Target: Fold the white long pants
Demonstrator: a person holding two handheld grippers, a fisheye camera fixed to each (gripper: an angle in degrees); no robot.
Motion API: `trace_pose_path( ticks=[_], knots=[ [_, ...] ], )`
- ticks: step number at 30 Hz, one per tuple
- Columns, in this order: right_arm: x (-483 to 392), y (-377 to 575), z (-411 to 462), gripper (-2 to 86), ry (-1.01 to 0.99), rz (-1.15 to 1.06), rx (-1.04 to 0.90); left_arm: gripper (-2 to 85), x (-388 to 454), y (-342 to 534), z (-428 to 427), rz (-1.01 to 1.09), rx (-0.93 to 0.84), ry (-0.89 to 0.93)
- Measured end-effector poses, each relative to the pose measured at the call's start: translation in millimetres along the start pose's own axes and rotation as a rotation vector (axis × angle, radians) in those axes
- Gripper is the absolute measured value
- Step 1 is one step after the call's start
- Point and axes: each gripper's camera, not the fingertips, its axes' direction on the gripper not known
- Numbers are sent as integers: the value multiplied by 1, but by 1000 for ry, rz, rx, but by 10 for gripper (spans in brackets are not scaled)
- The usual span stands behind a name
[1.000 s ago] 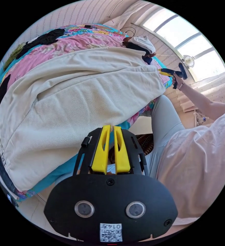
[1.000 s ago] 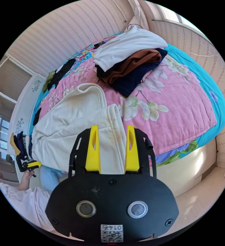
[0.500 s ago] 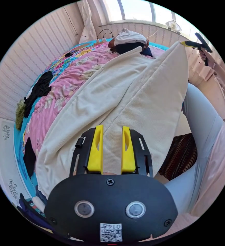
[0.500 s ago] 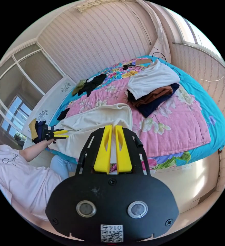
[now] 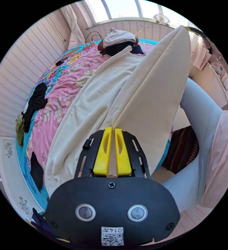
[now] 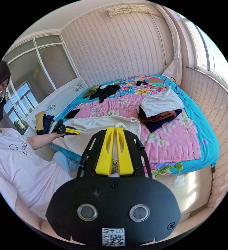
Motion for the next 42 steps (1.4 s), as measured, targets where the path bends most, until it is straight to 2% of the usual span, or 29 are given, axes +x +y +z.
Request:
trace_pose_path(
  ticks=[6, 10, 13, 15, 18, 20, 22, 24, 27, 30, 34, 37, 39, 42],
  knots=[
    [-17, 16, -26, 5, -45, 12, 43, -5, -11, 30, -92, 26, 122, 65],
    [-15, 3, -25, 6, -100, 46, 3, -1, -46, 17, -103, -52, 159, 166],
    [22, -24, 24, 8, -80, 131, -117, 4, -74, -25, -55, -155, 99, 198],
    [69, -37, 92, 12, -12, 256, -206, 11, -85, -61, 17, -272, -2, 239],
    [114, -34, 156, 22, 6, 439, -188, 23, -85, -82, 94, -334, -199, 243],
    [119, -37, 171, 31, -34, 468, -129, 31, -91, -88, 96, -359, -195, 241],
    [107, -48, 184, 41, -41, 375, -122, 41, -100, -91, 78, -332, -153, 258],
    [84, -70, 213, 58, 20, 194, -197, 54, -110, -90, 50, -265, -120, 257],
    [56, -99, 267, 94, 147, -7, -303, 49, -134, -83, 18, -249, -49, 155],
    [38, -128, 328, 120, 180, -137, -372, 52, -173, -77, 19, -284, -37, 57],
    [39, -158, 401, 147, 205, -188, -499, 67, -222, -73, 49, -362, -76, 20],
    [54, -171, 451, 103, 243, -191, -692, 90, -251, -73, 89, -359, -183, -25],
    [59, -186, 454, 51, 214, -212, -681, 107, -264, -68, 128, -362, -295, -9],
    [72, -214, 444, 35, 174, -198, -661, 84, -284, -61, 130, -435, -280, 109]
  ],
)
